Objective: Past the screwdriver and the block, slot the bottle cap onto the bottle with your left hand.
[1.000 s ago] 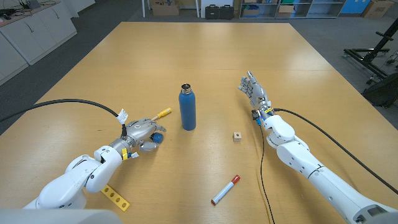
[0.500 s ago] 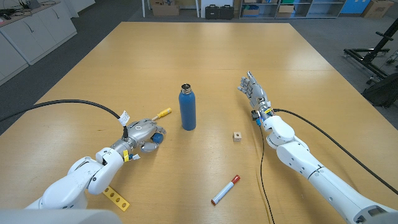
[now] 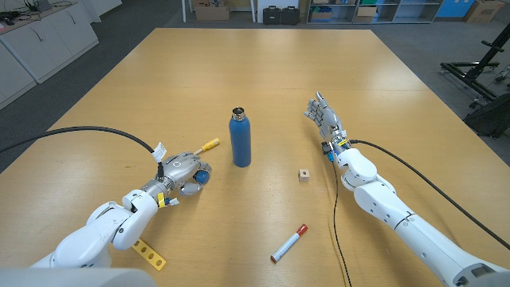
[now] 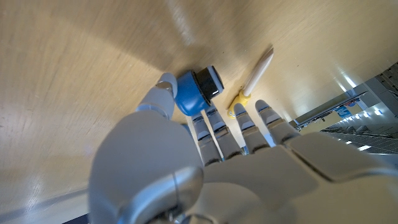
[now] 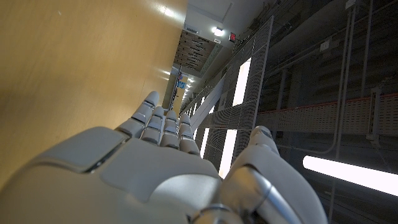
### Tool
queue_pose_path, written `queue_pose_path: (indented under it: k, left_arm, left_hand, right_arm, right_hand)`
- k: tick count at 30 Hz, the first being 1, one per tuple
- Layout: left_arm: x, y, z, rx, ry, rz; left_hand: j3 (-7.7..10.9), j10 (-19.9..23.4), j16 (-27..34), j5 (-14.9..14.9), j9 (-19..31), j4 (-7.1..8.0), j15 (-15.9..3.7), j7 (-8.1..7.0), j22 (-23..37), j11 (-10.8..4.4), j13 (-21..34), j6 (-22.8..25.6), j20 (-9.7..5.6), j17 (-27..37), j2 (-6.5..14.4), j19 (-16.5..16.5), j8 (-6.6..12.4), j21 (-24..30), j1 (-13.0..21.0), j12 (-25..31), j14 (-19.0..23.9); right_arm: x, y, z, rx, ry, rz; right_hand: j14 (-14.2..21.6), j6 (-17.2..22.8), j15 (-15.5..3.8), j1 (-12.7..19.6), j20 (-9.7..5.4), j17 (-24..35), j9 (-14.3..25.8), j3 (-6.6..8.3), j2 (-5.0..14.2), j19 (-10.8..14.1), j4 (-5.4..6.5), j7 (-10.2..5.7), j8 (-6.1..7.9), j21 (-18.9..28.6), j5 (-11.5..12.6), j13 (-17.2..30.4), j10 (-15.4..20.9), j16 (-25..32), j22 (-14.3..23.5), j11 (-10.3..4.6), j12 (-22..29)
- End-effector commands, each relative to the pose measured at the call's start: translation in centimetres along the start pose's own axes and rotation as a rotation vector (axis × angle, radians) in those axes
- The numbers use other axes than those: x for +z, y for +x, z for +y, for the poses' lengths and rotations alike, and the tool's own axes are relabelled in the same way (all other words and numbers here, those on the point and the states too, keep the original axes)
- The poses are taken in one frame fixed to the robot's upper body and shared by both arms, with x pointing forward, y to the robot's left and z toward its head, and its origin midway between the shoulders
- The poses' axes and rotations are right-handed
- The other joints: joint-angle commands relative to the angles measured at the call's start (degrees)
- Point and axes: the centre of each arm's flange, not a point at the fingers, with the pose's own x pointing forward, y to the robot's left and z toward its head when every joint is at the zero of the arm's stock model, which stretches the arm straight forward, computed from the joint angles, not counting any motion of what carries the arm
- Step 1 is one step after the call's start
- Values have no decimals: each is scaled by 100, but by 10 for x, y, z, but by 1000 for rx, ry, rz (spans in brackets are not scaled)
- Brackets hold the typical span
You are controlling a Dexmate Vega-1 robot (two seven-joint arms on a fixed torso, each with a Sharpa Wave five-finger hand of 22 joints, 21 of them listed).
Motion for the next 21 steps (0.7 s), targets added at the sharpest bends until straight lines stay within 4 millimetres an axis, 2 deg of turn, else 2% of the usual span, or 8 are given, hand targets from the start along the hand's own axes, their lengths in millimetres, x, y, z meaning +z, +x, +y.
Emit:
queue_pose_path:
  k: [1, 9, 16, 21]
  left_arm:
    - [-5, 1, -2, 6, -2, 11]
    - [-4, 3, -3, 13, -12, 3]
    - [-3, 6, -6, 18, -39, 0]
    - [-3, 6, -6, 22, -56, 1]
  left_hand:
    - [28, 69, 7, 28, -2, 9, -924, -9, -6, 4, -1, 92, -22, -2, 34, 82, 41, 12, 73, 4, 86]
    - [58, 149, 17, 36, -3, 6, -936, -26, -6, 3, 0, 180, -32, 1, 71, 112, 66, 9, 109, 9, 151]
    - [246, 833, 44, 72, -18, 10, -976, -47, -12, -7, 3, 792, -165, 9, 314, 220, 232, -18, 268, 82, 476]
    - [346, 1368, 26, 77, -38, 1, -979, -48, -16, -18, 1, 1260, -234, 7, 382, 309, 319, -30, 315, 96, 732]
  right_arm:
    - [0, -2, 0, -3, 0, 6]
    - [-2, -1, 1, 0, 1, 9]
    - [-3, -1, 1, 0, 1, 7]
    - [-3, -1, 1, 0, -1, 7]
  right_hand:
    - [20, 33, 18, 9, 20, 17, 19, 10, 67, 7, -30, 17, -18, 0, -8, 13, 71, -26, 30, -8, 1]
    - [18, 35, 15, 9, 20, 17, 19, 11, 70, 8, -32, 14, -18, -9, -9, 13, 70, -28, 30, -6, 0]
    - [21, 36, 16, 9, 26, 17, 19, 11, 71, 3, -33, 13, -18, -17, -9, 13, 71, -27, 30, -12, -1]
    - [22, 35, 19, 8, 27, 18, 19, 10, 72, 6, -34, 10, -19, -22, -9, 13, 68, -28, 30, -8, -3]
